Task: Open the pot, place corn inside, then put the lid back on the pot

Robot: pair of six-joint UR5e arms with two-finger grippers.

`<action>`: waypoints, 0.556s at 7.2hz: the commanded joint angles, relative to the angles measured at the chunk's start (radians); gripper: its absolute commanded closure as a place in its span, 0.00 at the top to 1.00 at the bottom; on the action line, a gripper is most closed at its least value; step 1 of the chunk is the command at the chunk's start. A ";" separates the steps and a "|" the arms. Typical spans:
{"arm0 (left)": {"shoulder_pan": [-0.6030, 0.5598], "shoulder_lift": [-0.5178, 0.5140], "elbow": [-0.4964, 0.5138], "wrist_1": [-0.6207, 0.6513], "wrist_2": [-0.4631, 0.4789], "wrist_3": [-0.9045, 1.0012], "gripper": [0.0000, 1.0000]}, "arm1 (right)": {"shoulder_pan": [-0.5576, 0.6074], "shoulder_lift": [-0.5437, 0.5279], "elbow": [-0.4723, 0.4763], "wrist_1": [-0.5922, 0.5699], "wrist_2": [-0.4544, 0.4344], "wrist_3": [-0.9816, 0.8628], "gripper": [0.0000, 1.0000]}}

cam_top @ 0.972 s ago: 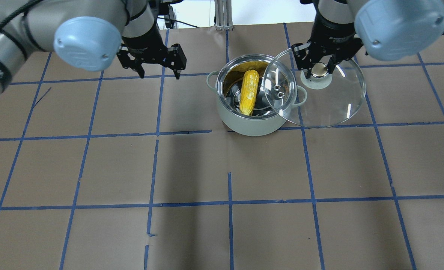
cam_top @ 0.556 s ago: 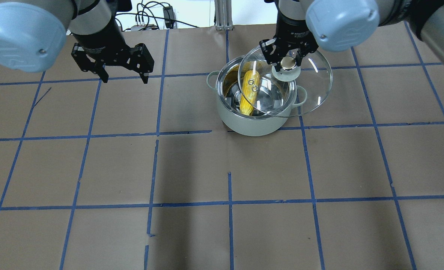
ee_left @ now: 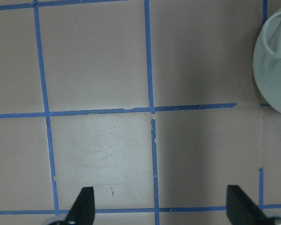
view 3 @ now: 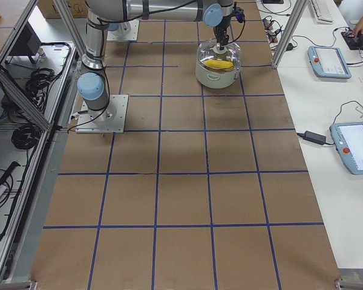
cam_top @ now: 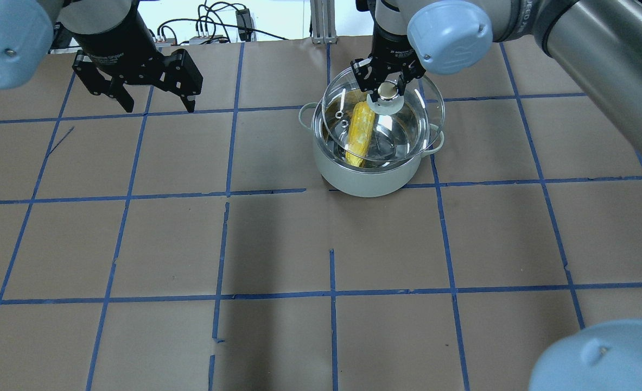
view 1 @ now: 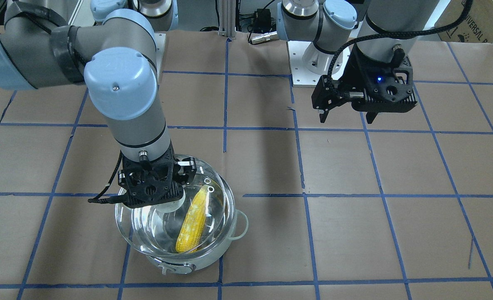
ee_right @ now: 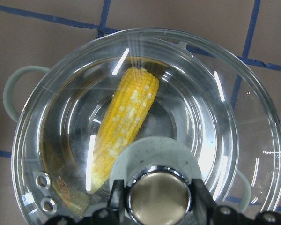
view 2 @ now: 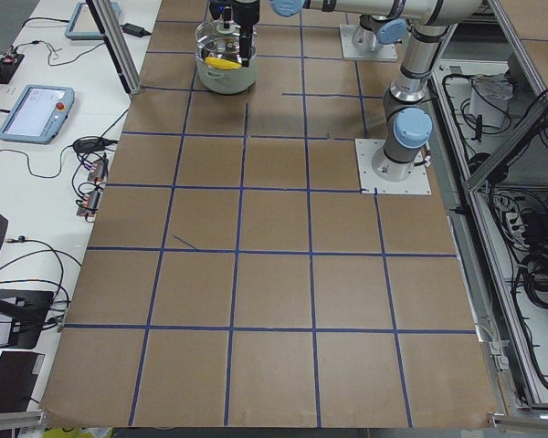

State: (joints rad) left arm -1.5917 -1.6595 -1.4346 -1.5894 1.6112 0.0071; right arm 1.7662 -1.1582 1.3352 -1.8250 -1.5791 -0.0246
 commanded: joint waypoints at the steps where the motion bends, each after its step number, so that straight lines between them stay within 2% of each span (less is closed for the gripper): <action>1: 0.013 -0.008 0.010 -0.004 0.004 0.030 1.00 | 0.012 0.029 -0.001 -0.027 -0.005 0.003 0.42; 4: 0.024 0.014 -0.018 -0.006 0.004 0.040 1.00 | 0.033 0.038 -0.001 -0.030 -0.009 0.005 0.42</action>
State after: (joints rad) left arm -1.5761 -1.6490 -1.4493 -1.5951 1.6161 0.0444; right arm 1.7955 -1.1228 1.3350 -1.8528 -1.5877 -0.0202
